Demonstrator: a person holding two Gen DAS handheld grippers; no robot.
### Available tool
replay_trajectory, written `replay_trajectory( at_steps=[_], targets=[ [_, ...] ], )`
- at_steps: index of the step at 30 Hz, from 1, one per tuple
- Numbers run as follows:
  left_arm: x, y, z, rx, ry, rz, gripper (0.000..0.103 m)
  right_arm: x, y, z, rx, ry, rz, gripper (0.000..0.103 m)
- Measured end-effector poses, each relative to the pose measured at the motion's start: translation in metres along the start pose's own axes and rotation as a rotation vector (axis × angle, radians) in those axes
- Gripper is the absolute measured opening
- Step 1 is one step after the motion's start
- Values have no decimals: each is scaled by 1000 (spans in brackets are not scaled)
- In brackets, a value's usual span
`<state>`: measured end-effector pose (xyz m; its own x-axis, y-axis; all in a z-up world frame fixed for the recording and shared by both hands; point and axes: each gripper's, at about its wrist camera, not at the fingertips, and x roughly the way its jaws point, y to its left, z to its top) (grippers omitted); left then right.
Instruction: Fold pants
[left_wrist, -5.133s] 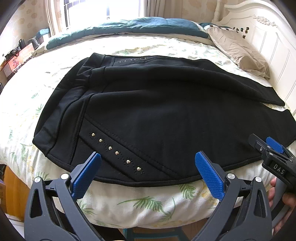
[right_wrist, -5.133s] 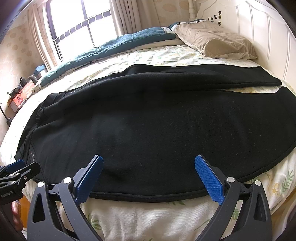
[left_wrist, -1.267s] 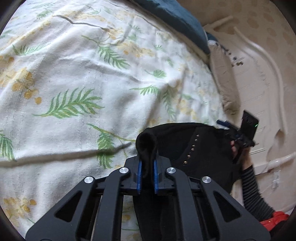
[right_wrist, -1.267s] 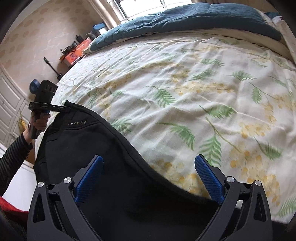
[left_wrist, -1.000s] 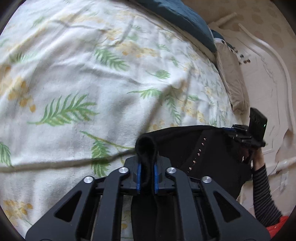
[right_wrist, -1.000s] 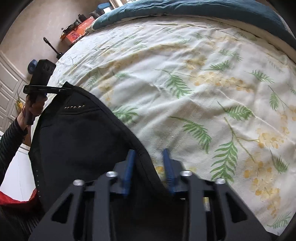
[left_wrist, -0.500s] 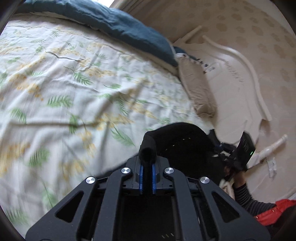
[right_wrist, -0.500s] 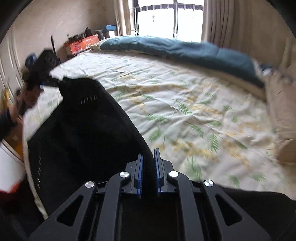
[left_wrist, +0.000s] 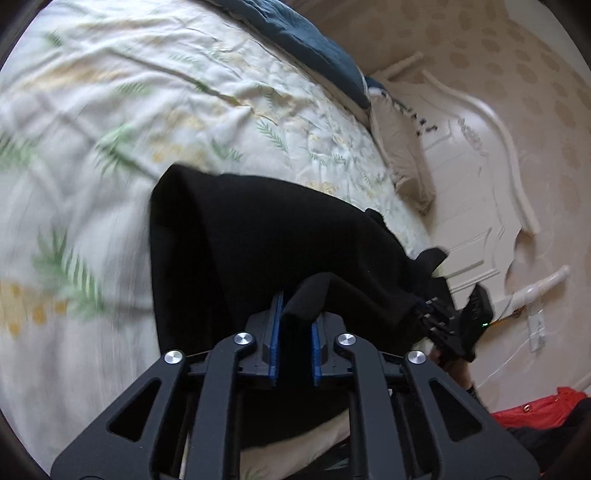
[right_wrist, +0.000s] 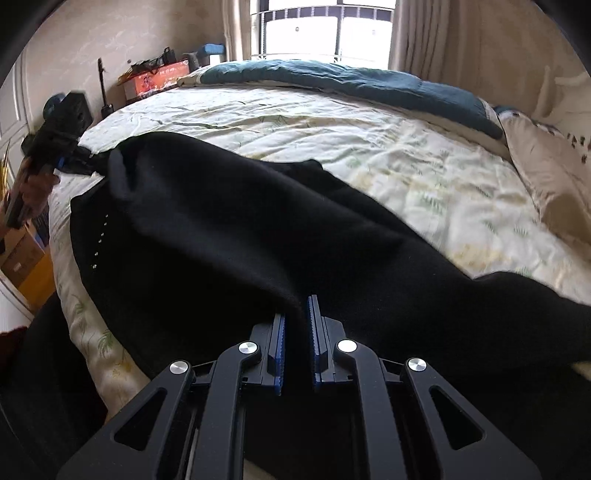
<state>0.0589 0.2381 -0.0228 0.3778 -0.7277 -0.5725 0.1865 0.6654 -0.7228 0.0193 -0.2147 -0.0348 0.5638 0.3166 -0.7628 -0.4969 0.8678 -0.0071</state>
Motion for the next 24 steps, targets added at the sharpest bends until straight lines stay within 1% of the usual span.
replay_trajectory(
  at_steps=[1,2,3,4,5,6,8,9,11,12,13,14,15,17,19,21,24],
  targets=[
    [-3,2,-5,-7,-12,-26,15,-2,0,-2,24,-6,1,16],
    [-6,4,-9,-19,-23,-32,20,-5,-1,-3,46,-12,7,18],
    [-11,6,-13,-32,-33,-23,24,-9,-2,-5,80,-14,22,22],
    [-16,8,-17,-46,-47,-17,33,-12,-2,-9,108,-16,31,27],
    [-23,11,-25,-65,-61,2,38,-16,-4,-12,147,-22,54,40],
    [-28,12,-29,-77,-73,16,38,-20,-6,-15,184,-31,78,51],
    [-40,12,-42,-108,-113,26,38,-28,-13,-24,300,-64,145,57],
    [-46,8,-51,-138,-139,17,38,-29,-20,-31,384,-71,204,58],
    [-49,-4,-63,-156,-166,4,38,-27,-29,-42,537,-85,310,58],
    [-46,-13,-70,-153,-187,5,38,-25,-32,-46,588,-92,348,58],
    [-42,-20,-74,-152,-199,8,38,-21,-38,-52,671,-107,409,58],
    [-34,-27,-77,-159,-215,16,38,-18,-41,-56,730,-120,437,58],
    [-27,-31,-79,-171,-227,26,38,-15,-46,-59,792,-140,456,58],
    [-16,-34,-77,-189,-252,51,38,-11,-49,-60,858,-155,490,58],
    [-8,-31,-71,-218,-268,73,38,-8,-49,-58,899,-161,508,60],
    [-1,-26,-64,-254,-289,94,38,-4,-46,-54,914,-159,509,63],
    [5,-18,-57,-318,-308,88,40,-1,-42,-51,924,-159,504,66]
  ],
)
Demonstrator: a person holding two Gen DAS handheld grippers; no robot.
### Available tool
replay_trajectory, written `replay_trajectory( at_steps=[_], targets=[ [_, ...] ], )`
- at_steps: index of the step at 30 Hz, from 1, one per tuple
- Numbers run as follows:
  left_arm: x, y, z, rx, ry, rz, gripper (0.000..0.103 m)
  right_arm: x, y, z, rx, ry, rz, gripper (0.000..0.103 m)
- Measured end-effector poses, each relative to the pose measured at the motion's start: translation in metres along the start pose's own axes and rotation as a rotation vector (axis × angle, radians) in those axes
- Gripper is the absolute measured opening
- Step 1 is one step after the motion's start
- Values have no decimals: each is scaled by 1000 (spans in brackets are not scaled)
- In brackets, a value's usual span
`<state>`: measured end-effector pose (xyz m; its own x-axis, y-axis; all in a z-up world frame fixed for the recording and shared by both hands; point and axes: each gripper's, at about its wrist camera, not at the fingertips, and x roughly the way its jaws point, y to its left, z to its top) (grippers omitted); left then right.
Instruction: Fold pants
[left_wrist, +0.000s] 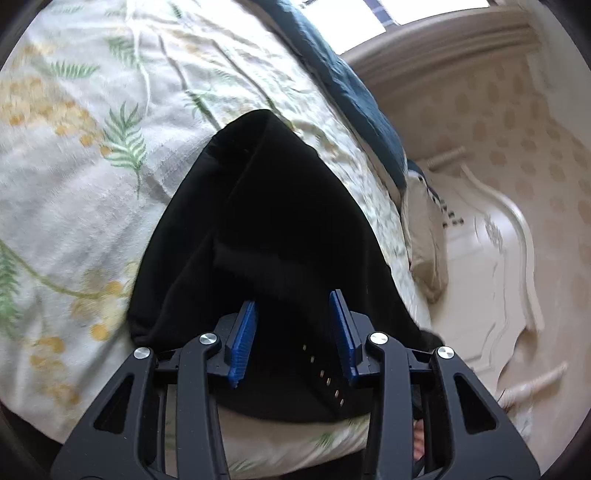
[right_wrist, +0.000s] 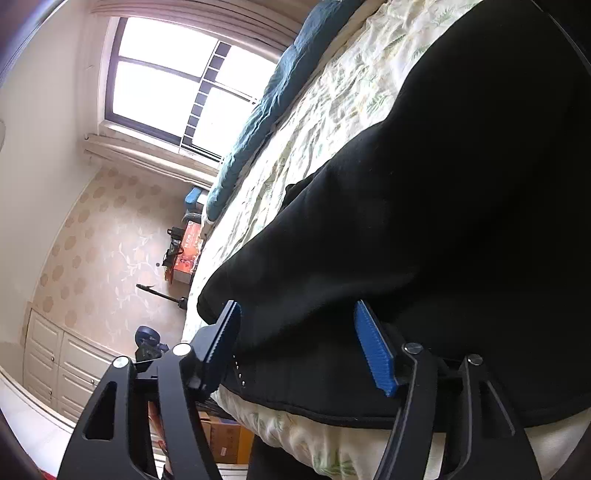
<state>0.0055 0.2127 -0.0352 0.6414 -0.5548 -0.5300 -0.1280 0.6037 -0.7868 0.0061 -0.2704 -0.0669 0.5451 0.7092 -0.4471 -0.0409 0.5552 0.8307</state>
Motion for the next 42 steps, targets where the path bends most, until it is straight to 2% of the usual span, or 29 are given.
replay_trajectory(
  at_steps=[2,7,9,10,13,14,15,17,24,31,34,38,42],
  targets=[
    [3,3,1,-40,-13,2,45,3,2,3,10,-8,-12,66],
    [9,2,-2,-56,-48,37,45,17,7,8,26,-23,-57,67],
    [12,-3,-3,-48,-48,74,31,22,12,9,17,-28,-84,64],
    [15,-4,-3,-44,-41,114,12,25,14,10,14,-32,-112,61],
    [20,-2,-1,-68,-32,103,9,34,9,14,29,-38,-136,32],
    [20,-2,0,-81,-31,98,9,39,6,15,38,-23,-137,14],
    [19,-2,1,-84,-31,97,8,39,1,17,56,-18,-129,10],
    [15,-3,3,-79,-33,99,8,35,2,14,81,-34,-101,9],
    [-22,-17,-2,-36,-103,71,8,6,41,-10,-6,-48,-50,8],
    [-23,13,-19,-62,-61,114,8,15,8,-47,51,57,-110,8],
    [-22,24,-23,-82,-55,78,8,17,3,-51,56,53,-98,7],
    [-26,19,-25,-34,-61,101,8,16,1,-51,51,56,-89,7],
    [-36,7,-32,67,-75,159,9,13,0,-50,55,53,-76,7]
  ],
)
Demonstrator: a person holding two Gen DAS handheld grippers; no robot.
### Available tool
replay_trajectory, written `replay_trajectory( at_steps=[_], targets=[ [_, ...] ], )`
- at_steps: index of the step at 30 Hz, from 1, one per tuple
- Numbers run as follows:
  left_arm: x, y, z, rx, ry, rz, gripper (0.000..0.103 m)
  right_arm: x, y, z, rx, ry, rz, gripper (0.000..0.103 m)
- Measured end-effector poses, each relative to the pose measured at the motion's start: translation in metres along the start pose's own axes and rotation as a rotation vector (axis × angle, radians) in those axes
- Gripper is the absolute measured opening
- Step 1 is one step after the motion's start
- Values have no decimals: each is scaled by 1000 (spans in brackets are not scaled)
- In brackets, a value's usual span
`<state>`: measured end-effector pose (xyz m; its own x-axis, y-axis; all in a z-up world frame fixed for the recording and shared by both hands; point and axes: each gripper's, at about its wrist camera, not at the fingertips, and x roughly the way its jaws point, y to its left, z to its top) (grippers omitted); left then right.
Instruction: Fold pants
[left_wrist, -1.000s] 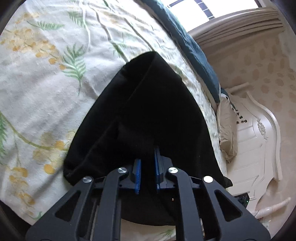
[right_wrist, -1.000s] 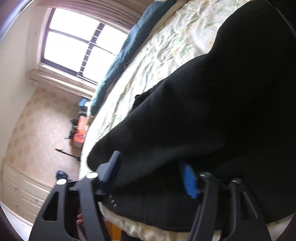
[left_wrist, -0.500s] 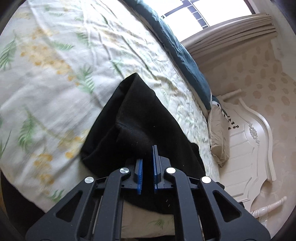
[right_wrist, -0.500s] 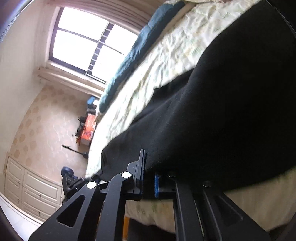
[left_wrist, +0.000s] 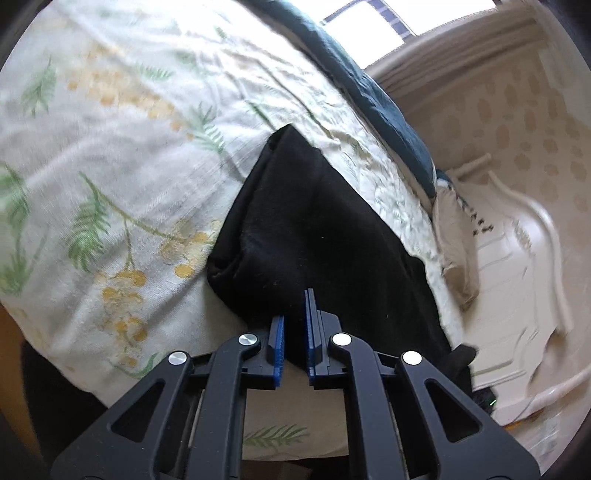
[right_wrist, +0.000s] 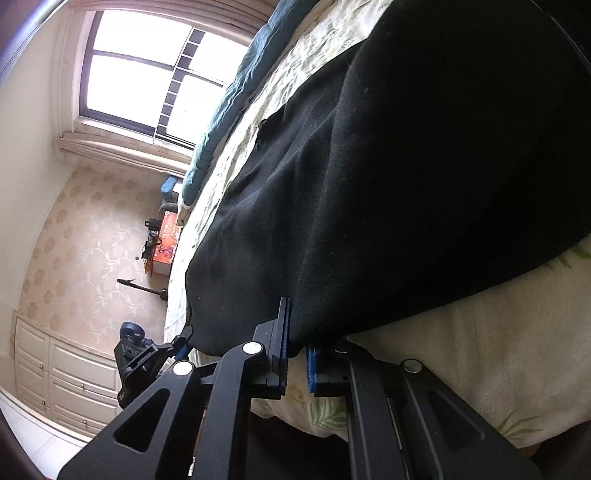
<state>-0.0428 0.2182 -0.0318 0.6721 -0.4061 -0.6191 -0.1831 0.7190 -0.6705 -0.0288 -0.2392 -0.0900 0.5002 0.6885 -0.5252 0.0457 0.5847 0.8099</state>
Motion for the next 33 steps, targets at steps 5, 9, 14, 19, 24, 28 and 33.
replay_trajectory(
  at_steps=[5,9,14,19,24,28,33],
  targets=[
    [-20,-20,-6,105,-30,63,9,1,-5,-1,6,3,23,7],
    [-38,-46,-4,156,-72,37,9,-7,-14,-2,24,21,62,11],
    [-31,-89,6,223,-81,-7,15,-53,-23,3,4,-32,34,31],
    [12,-102,19,265,-50,26,24,-175,-85,24,155,-342,23,49],
    [57,-95,24,243,14,54,46,-316,-166,44,363,-700,-37,50],
    [63,-89,17,226,-13,-9,72,-398,-202,87,341,-816,-256,51],
    [61,-84,10,190,-47,-93,84,-406,-252,162,297,-580,-347,51]
  ],
)
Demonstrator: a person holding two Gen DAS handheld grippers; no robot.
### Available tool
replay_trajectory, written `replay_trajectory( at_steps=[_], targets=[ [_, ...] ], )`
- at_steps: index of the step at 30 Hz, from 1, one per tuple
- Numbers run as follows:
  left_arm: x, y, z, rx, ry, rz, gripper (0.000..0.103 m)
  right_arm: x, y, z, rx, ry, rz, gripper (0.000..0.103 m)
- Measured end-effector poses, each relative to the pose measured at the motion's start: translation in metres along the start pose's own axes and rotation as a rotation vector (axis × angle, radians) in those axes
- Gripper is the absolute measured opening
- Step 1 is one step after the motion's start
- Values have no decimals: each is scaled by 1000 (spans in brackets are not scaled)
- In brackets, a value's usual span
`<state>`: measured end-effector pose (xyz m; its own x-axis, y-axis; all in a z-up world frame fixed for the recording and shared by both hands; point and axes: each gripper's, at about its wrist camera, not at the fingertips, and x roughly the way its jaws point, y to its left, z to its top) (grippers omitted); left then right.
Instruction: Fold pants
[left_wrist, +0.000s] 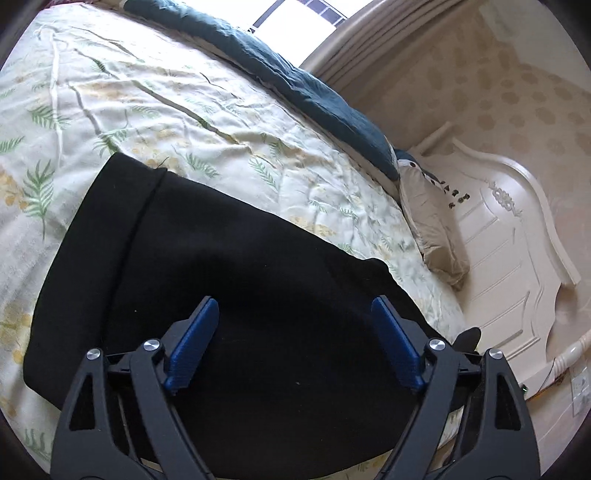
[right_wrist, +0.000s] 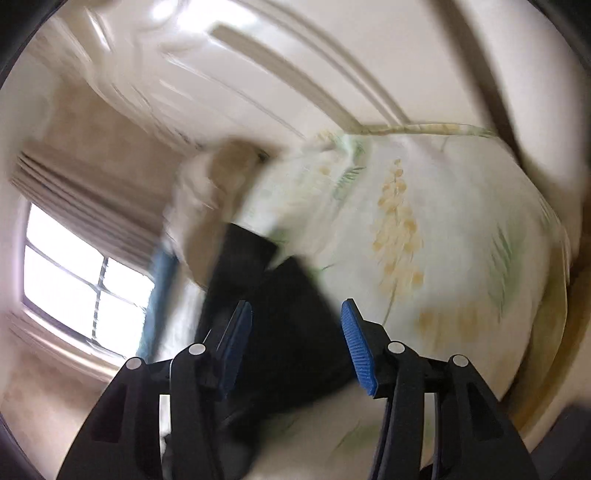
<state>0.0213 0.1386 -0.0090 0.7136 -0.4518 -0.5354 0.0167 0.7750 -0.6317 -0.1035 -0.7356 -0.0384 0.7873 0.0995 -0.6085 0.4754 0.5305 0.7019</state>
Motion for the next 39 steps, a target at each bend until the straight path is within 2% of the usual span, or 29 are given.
replay_trajectory(
  at_steps=[1,4,5,6,7,8,9,10,12,15,18,21,23,24,25,26,28,29,31,33,36,37,39],
  targets=[
    [0,0,0,4,1,1,84,16,0,6,-26,65,-10,51],
    [2,-4,-1,21,7,18,84,27,21,4,-130,150,-7,51],
    [3,-5,-1,30,9,26,85,30,30,0,-168,180,-23,43],
    [5,-6,-1,40,9,34,85,33,38,-4,-215,197,-59,26],
    [6,-7,-2,44,10,38,87,36,46,-8,-285,216,-108,16],
    [7,-8,-2,46,9,42,88,38,52,-12,-318,221,-125,9],
    [7,-9,-2,44,9,48,89,36,54,-12,-339,211,-140,7],
    [8,-9,-2,42,9,53,90,29,60,-8,-384,174,-184,7],
    [10,-10,-1,38,11,63,90,17,72,2,-500,75,-332,7],
    [11,-10,0,37,14,70,91,16,65,15,-483,98,-332,7],
    [11,-10,1,34,11,66,91,30,61,18,-531,124,-387,7],
    [12,-11,1,32,10,69,91,37,54,26,-476,132,-364,8],
    [13,-10,1,34,11,73,91,29,48,34,-397,98,-346,14],
    [13,-10,0,38,12,75,91,18,49,37,-370,23,-400,19],
    [13,-10,0,42,14,75,91,11,52,38,-354,-23,-427,20],
    [13,-10,0,42,14,75,91,5,54,38,-323,-58,-398,20],
    [13,-10,0,42,13,76,91,0,57,35,-222,-72,-208,20],
    [13,-10,0,41,13,75,91,5,57,33,-164,-51,-121,23],
    [13,-9,0,38,11,74,92,26,58,27,-83,12,-15,23],
    [13,-9,0,35,10,71,92,45,61,23,-55,33,7,23],
    [12,-8,0,29,9,64,92,73,66,24,-24,31,-50,23],
    [12,-7,0,23,8,59,92,83,65,25,17,33,-71,23],
    [11,-6,-1,10,3,53,92,95,61,27,87,43,-51,24]
  ],
)
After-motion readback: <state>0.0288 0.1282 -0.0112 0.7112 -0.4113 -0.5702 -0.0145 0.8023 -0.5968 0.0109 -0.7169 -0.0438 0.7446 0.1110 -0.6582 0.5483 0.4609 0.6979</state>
